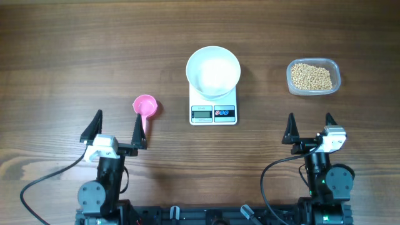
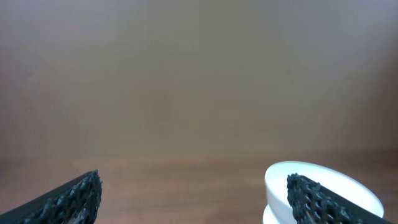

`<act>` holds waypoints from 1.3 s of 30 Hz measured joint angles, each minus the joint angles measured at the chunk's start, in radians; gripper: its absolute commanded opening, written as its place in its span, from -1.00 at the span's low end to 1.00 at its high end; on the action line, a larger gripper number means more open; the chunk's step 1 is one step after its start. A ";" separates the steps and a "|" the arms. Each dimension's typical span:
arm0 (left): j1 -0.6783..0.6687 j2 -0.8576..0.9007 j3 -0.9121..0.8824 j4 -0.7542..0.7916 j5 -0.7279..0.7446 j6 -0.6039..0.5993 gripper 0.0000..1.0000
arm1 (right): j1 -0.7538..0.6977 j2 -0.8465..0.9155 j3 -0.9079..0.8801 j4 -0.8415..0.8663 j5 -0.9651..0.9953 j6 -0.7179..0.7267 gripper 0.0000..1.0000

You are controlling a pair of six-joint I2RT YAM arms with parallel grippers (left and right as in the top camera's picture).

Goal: Scoop item into bowl and weigh 150g on scale
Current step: 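Reach the left gripper to the pink scoop and grasp it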

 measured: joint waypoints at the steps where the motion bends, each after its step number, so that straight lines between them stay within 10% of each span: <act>1: 0.000 0.000 0.000 0.031 0.003 0.000 1.00 | 0.000 0.000 0.000 0.000 0.000 0.000 0.99; 9: 0.013 0.007 0.124 0.017 0.011 0.003 1.00 | 0.000 0.000 0.000 0.000 0.000 0.000 0.99; 19: 0.067 0.438 0.754 -0.784 0.032 0.013 1.00 | 0.000 0.000 0.000 0.001 0.000 0.000 0.99; 27: 0.068 0.805 1.083 -0.921 0.227 0.014 1.00 | 0.000 0.000 0.000 0.000 0.000 0.000 1.00; 39: 0.127 1.242 1.377 -1.405 0.148 -0.094 1.00 | 0.000 0.000 0.000 0.000 0.000 0.000 0.99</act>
